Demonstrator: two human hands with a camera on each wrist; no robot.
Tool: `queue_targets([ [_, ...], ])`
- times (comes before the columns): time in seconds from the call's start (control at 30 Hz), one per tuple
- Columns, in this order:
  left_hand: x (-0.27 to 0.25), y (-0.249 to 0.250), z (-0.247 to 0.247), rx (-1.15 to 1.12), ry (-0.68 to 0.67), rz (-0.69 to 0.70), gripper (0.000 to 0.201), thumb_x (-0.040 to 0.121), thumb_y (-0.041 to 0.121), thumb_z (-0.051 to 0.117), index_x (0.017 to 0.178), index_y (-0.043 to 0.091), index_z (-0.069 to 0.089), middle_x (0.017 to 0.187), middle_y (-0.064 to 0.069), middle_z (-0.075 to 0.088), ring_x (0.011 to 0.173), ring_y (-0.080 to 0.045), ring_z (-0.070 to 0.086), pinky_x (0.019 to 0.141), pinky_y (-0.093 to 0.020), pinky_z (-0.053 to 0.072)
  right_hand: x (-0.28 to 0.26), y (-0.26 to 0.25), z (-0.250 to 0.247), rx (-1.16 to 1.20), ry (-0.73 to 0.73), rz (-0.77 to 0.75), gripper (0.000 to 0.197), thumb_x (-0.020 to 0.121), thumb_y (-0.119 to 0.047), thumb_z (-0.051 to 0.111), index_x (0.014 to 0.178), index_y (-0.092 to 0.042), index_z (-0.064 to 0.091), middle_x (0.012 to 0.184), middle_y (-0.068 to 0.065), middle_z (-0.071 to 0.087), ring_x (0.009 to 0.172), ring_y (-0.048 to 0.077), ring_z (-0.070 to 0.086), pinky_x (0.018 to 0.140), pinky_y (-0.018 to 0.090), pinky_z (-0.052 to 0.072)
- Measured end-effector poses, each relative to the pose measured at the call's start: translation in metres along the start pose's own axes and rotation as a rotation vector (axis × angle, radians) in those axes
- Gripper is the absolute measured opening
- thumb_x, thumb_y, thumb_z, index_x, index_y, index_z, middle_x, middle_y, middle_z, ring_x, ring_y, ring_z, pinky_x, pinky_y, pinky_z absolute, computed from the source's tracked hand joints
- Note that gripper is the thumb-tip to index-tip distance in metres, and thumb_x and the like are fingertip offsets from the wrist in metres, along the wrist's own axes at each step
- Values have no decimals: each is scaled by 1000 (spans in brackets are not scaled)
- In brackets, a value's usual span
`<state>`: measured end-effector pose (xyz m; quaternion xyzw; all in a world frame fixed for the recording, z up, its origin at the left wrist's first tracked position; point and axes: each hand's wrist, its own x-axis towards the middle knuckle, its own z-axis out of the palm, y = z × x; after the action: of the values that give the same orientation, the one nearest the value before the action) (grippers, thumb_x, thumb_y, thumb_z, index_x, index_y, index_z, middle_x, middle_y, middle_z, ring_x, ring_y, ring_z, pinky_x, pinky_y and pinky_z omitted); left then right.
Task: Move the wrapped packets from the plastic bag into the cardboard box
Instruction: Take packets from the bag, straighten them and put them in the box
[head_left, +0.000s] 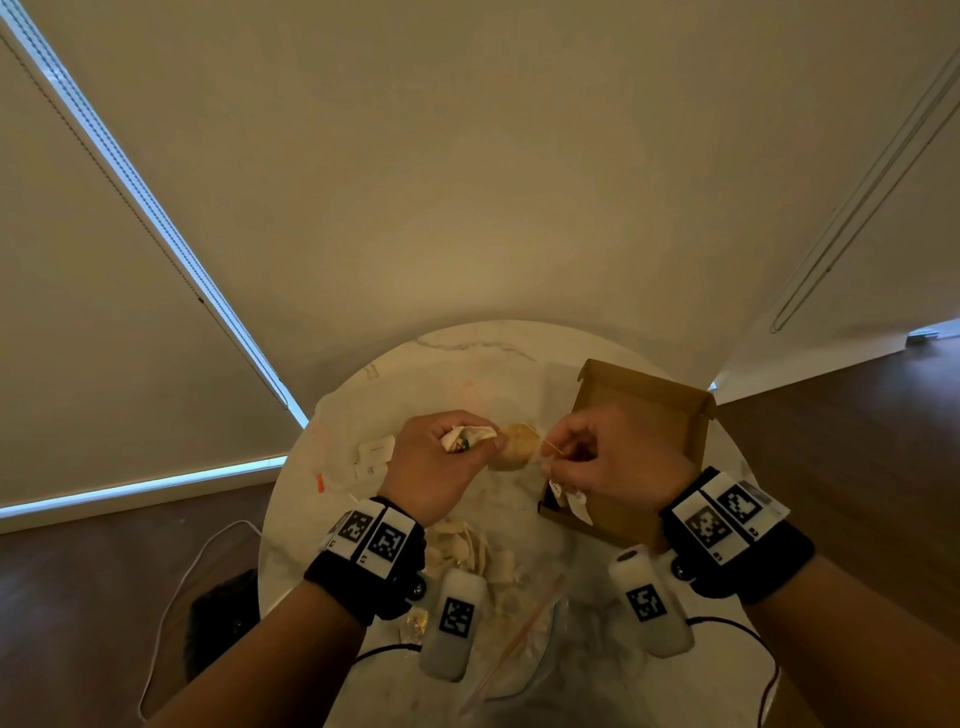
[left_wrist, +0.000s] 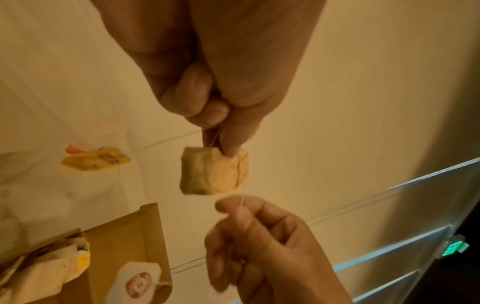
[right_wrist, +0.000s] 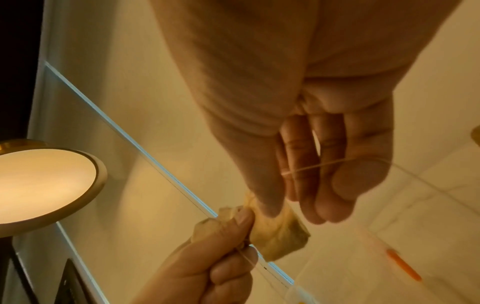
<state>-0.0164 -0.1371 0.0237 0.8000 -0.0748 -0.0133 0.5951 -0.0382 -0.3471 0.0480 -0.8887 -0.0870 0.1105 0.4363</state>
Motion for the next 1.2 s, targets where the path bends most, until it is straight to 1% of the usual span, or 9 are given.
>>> queue_targets([
  [0.13,5,0,2,-42,54,-85,4,79,13,78,75,14,76,61,12,68,56,-2,60,59,-24,46,-5,1,11,256,-21,67,11,91,-10,64,86,-2,69,71,13,72,59,19,68,55,27,55],
  [0.23,8,5,6,-121,73,-133,8,79,14,78,73,18,75,51,15,59,46,2,50,54,-23,36,-5,4,28,397,-73,92,16,92,-10,62,87,3,68,76,18,73,67,28,71,63,34,59],
  [0.4,12,16,9,-261,56,-171,17,81,11,76,67,21,72,48,11,52,41,-9,38,45,-18,29,-1,27,53,328,-156,28,13,91,-12,64,87,-7,76,86,11,76,77,20,71,74,30,57],
  [0.5,13,18,9,-328,40,-183,22,81,9,75,64,22,73,48,5,47,42,-14,30,42,-17,25,-2,33,64,351,-209,20,13,91,-18,65,87,-16,78,90,7,76,86,30,69,81,39,55],
  [0.7,18,14,5,-347,67,-207,18,81,8,76,67,19,72,51,1,49,40,-14,32,42,-17,26,-9,39,71,600,-297,159,18,94,1,54,106,3,67,100,19,71,91,30,70,84,40,58],
  [0.87,20,12,4,-409,72,-232,12,83,6,73,74,13,70,59,-6,55,41,-14,32,41,-16,24,-14,37,69,452,-230,45,22,93,7,50,108,2,66,96,18,72,81,24,72,70,27,57],
  [0.97,20,14,5,-451,56,-235,11,84,5,72,75,12,70,65,-12,53,41,-13,30,41,-17,22,-16,38,71,508,-152,60,14,91,9,52,101,3,60,91,22,73,76,29,72,64,29,58],
  [1.1,15,17,5,-480,18,-231,12,85,5,71,75,12,69,72,-16,55,43,-14,30,42,-19,19,-13,44,75,552,-92,109,5,87,5,63,91,8,63,88,24,73,78,34,72,67,33,60],
  [1.2,9,17,3,-513,-29,-243,14,86,5,70,74,13,69,72,-16,57,43,-13,28,44,-22,16,-6,49,78,528,-54,138,6,85,3,66,89,1,71,90,23,73,79,30,73,73,32,60],
])
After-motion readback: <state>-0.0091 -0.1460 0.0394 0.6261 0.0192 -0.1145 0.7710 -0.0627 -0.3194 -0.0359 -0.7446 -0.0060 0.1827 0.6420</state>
